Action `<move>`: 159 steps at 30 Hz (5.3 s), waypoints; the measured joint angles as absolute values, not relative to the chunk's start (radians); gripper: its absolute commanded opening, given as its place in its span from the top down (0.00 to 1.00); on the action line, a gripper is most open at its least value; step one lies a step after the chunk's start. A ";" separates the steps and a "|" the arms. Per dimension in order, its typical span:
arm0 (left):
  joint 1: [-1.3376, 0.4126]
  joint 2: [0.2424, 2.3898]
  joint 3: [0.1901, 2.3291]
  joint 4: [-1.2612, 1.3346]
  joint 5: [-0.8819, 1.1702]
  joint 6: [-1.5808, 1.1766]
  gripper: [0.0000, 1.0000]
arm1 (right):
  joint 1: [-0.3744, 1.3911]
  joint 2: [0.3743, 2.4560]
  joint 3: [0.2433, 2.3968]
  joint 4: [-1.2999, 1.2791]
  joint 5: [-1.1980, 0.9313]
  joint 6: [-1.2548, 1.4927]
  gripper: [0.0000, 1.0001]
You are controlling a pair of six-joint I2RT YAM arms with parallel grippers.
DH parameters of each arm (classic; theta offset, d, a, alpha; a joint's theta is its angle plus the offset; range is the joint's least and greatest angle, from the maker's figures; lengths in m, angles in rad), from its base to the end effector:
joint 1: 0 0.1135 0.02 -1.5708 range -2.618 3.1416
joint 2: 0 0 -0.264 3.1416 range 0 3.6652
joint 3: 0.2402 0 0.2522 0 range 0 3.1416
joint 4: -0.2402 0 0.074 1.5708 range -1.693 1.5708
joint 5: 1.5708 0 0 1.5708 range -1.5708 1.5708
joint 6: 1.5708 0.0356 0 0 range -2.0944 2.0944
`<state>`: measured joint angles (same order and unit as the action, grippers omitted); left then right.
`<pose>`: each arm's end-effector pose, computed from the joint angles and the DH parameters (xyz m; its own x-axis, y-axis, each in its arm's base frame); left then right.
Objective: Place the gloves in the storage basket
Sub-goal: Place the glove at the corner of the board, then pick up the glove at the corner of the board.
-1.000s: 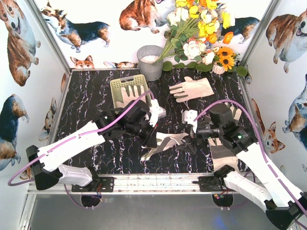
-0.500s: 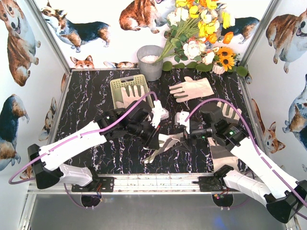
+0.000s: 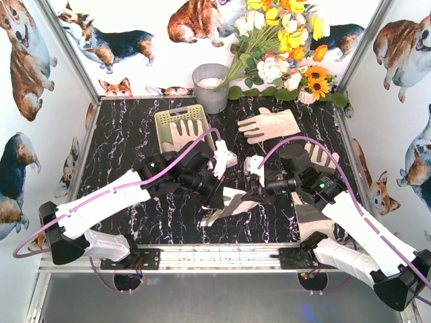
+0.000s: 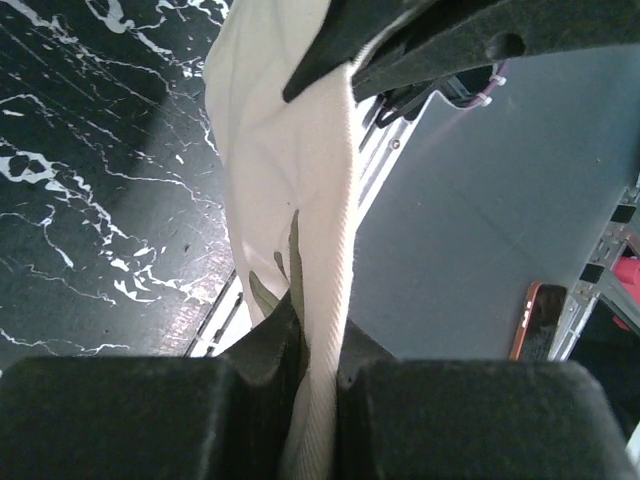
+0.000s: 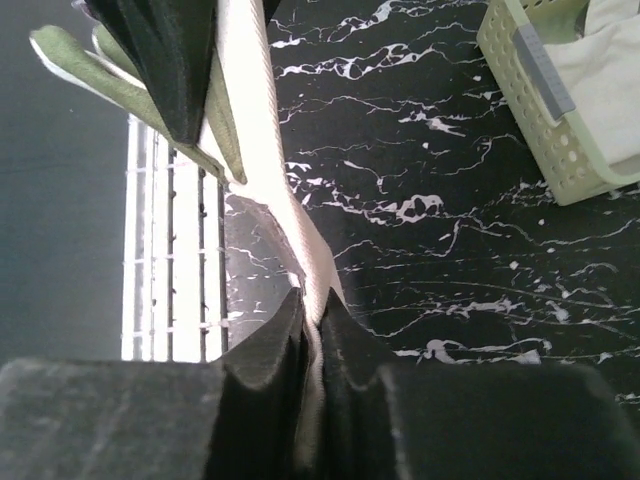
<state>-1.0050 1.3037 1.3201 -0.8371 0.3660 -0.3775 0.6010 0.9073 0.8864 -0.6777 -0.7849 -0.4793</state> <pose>0.1326 -0.2325 0.3537 -0.7033 0.4655 -0.5372 0.7098 0.5015 -0.4947 0.1338 0.1223 0.3126 -0.0804 -0.4506 -0.8891 -0.9956 0.0785 0.0502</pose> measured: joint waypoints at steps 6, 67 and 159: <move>-1.009 1.299 1.341 -0.859 0.231 -0.409 0.53 | 0.601 0.877 0.851 -0.628 -0.784 -0.353 1.00; -0.978 1.842 1.182 -0.371 0.198 -0.853 0.44 | 0.308 1.240 0.509 -0.533 -0.302 0.797 1.00; -0.171 1.223 1.146 -0.701 0.067 -0.411 0.14 | 0.381 2.284 1.810 -0.505 0.151 -0.206 0.94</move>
